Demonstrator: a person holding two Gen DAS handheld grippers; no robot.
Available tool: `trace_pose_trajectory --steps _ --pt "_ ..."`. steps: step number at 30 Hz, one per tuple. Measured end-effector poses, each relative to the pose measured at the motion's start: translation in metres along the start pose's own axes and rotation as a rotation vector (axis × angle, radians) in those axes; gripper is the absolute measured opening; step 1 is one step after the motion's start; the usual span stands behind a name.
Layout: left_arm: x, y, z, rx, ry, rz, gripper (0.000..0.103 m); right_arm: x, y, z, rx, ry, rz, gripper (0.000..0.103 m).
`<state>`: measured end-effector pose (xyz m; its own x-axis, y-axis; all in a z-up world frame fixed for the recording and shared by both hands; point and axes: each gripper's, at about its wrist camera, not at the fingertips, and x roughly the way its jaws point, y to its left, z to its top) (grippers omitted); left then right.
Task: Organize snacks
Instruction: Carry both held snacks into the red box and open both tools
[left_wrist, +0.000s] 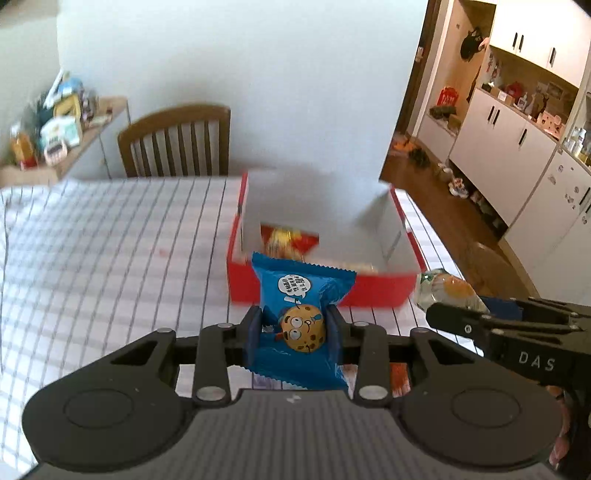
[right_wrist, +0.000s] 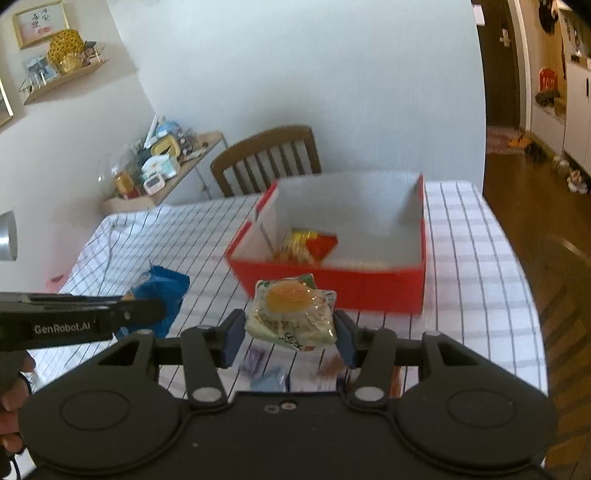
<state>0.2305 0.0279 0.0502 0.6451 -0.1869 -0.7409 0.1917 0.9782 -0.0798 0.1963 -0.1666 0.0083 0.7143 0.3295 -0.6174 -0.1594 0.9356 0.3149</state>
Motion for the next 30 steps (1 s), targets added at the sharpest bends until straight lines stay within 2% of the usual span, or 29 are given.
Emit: trace_pose_trajectory --steps 6,15,23,30 --pt "0.036 -0.002 0.048 0.038 -0.002 0.028 0.035 0.025 -0.004 0.036 -0.012 -0.022 -0.041 0.05" --pt "0.098 -0.001 0.088 0.088 0.04 0.043 0.035 0.076 -0.018 0.071 -0.022 -0.011 -0.111 0.05" --pt "0.168 -0.007 0.108 0.152 0.118 0.049 0.035 0.138 -0.039 0.08 -0.003 0.073 -0.177 0.05" --pt "0.217 -0.008 0.107 0.182 0.193 0.032 0.035 0.186 -0.057 0.074 0.019 0.179 -0.225 0.05"
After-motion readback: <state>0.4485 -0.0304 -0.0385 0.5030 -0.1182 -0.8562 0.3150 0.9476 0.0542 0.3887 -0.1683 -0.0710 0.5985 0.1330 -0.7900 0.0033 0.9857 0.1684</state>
